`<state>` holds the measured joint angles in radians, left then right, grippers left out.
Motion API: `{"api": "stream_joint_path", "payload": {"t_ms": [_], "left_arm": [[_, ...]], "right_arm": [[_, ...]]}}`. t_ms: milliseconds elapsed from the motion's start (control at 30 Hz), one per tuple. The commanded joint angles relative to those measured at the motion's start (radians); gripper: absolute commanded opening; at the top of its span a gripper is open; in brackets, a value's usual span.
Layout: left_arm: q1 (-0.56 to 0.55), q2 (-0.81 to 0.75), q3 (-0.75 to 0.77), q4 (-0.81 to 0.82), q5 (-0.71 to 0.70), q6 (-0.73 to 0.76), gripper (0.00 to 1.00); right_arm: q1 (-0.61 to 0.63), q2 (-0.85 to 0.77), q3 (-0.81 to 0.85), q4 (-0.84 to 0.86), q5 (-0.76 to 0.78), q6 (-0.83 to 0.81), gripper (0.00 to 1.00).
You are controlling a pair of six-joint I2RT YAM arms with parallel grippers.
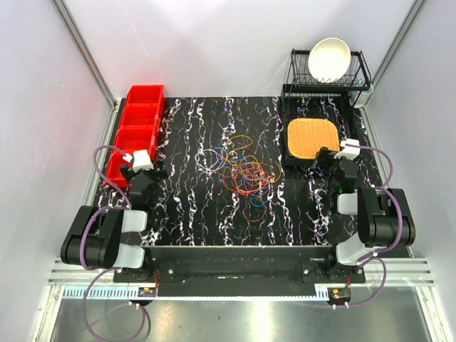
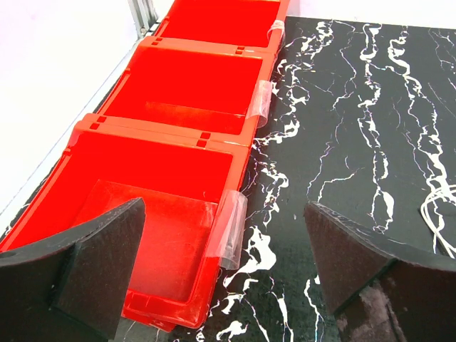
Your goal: Untangle the cables
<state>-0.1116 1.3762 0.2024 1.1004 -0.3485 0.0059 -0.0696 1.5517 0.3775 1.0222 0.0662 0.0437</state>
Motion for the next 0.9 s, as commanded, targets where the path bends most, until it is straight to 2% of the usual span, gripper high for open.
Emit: {"api": "stream_joint_path", "payload": {"t_ms": [0, 500, 567, 600, 667, 700, 733, 800, 867], "left_arm": [[0.006, 0.003, 0.005, 0.073, 0.003, -0.003, 0.99], [0.004, 0.003, 0.005, 0.073, 0.002, -0.001, 0.99], [0.004, 0.004, 0.005, 0.072, 0.002, -0.003, 0.99], [0.004, 0.004, 0.008, 0.070, 0.006, -0.003, 0.99], [0.006, 0.004, 0.006, 0.065, 0.006, -0.003, 0.99], [0.004, 0.004, 0.006, 0.067, 0.006, -0.001, 0.99], [0.006, 0.004, 0.008, 0.067, 0.006, -0.003, 0.99], [0.006, 0.004, 0.008, 0.067, 0.006, -0.003, 0.99], [0.006, 0.003, 0.009, 0.064, 0.009, -0.003, 0.99]], "right_arm": [[0.005, 0.001, 0.000, 0.019, -0.009, 0.004, 1.00], [0.013, -0.039, -0.022, 0.023, -0.008, -0.014, 1.00], [0.043, -0.140, 0.027, -0.086, 0.018, -0.025, 1.00], [0.050, -0.175, 0.059, -0.257, 0.041, -0.016, 1.00], [0.057, -0.263, 0.200, -0.466, 0.058, 0.024, 1.00], [0.062, -0.284, 0.252, -0.669, 0.038, 0.060, 0.99], [0.063, -0.301, 0.337, -0.748, 0.023, 0.077, 1.00], [0.063, -0.350, 0.397, -0.908, -0.049, 0.131, 1.00], [0.094, -0.395, 0.443, -0.965, -0.112, 0.162, 1.00]]}}
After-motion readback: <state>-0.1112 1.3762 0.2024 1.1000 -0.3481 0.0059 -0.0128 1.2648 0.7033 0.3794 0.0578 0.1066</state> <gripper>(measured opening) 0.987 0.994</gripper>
